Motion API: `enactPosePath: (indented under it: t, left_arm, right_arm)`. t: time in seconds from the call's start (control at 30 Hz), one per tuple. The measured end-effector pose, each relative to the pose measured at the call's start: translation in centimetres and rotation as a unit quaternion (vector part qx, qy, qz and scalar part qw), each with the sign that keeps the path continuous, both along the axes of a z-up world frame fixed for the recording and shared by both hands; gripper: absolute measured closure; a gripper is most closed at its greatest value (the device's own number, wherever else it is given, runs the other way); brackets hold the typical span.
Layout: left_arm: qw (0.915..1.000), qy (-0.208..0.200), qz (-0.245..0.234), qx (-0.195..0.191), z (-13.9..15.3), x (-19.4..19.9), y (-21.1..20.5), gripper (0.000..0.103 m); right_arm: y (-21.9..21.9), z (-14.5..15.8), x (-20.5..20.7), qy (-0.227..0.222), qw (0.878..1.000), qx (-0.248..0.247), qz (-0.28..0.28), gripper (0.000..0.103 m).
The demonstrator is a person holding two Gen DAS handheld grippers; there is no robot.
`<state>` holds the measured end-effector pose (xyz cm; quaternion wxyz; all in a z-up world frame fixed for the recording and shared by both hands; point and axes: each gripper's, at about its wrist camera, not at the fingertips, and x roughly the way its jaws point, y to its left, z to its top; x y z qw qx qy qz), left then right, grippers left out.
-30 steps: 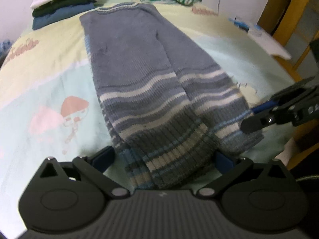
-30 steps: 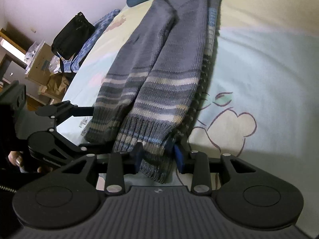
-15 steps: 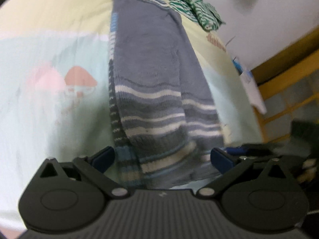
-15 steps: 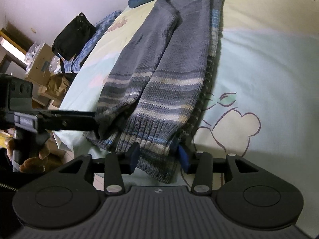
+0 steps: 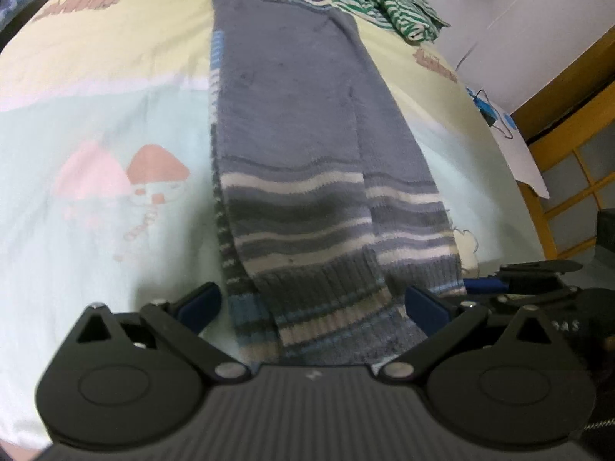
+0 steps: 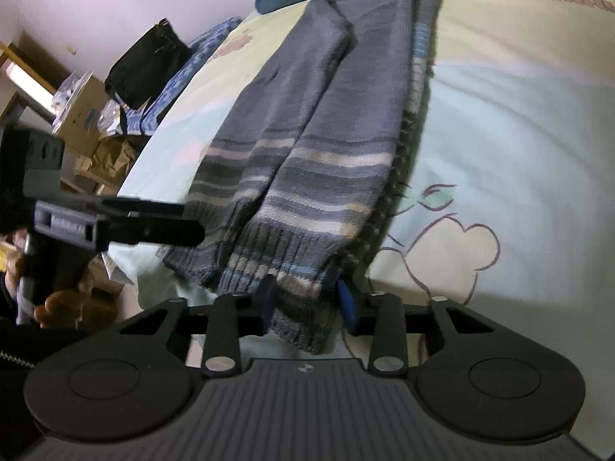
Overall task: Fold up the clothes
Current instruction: 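Grasp the striped hem with the right gripper while the left gripper grasps it too, then lift the striped hem with both grippers and fold it toward the collar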
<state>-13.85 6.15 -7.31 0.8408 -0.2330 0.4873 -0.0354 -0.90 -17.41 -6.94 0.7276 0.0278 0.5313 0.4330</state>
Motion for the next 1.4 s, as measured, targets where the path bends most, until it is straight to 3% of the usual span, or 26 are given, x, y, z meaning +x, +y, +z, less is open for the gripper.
enactPosePath:
  t: [0.07, 0.23, 0.4, 0.57, 0.67, 0.77, 0.97, 1.0, 1.13, 1.4]
  left_arm:
    - [1.0000, -0.003, -0.006, 0.004, -0.1, -0.1, -0.2, 0.003]
    - [0.9999, -0.014, 0.001, 0.007, -0.2, -0.7, 0.3, 0.011]
    - [0.9997, -0.021, 0.001, 0.009, -0.1, -1.3, 1.4, 0.036]
    - [0.9996, -0.023, -0.013, 0.008, -0.3, -0.8, 0.9, 0.018]
    - [0.9987, -0.034, -0.001, 0.037, -0.5, -0.7, -0.5, 0.018]
    - [0.9962, -0.036, -0.019, 0.077, -0.4, -0.9, -1.3, 0.032]
    - [0.9906, -0.035, -0.043, 0.125, 0.3, -0.6, -1.5, 0.079]
    - [0.9907, -0.035, -0.044, 0.124, 0.3, -0.5, -1.5, 0.082]
    - [0.9897, -0.030, -0.063, 0.125, 0.6, -0.1, -1.4, 0.088]
    - [0.9924, -0.020, -0.089, 0.082, 0.8, 0.5, 0.7, 0.089]
  right_arm:
    - [-0.4, -0.2, 0.4, 0.011, 1.000, 0.006, -0.010, 0.079]
    - [-0.3, -0.3, 0.4, 0.011, 1.000, 0.008, -0.003, 0.079]
    - [-0.3, -0.2, 0.2, -0.001, 1.000, 0.003, 0.007, 0.078]
    - [-0.2, -0.3, 0.5, 0.004, 1.000, 0.008, 0.007, 0.078]
    - [0.3, -0.2, 0.3, -0.002, 1.000, 0.004, 0.011, 0.078]
    - [0.5, -0.1, 0.2, -0.008, 1.000, 0.001, 0.014, 0.078]
    - [0.7, 0.0, 0.1, -0.009, 1.000, -0.005, 0.008, 0.083]
    - [0.9, 0.1, 0.0, -0.010, 1.000, -0.006, 0.008, 0.084]
    - [1.2, 0.6, -0.1, -0.007, 1.000, -0.003, 0.005, 0.087]
    - [1.1, 0.9, 0.5, 0.028, 0.999, 0.001, -0.022, 0.087]
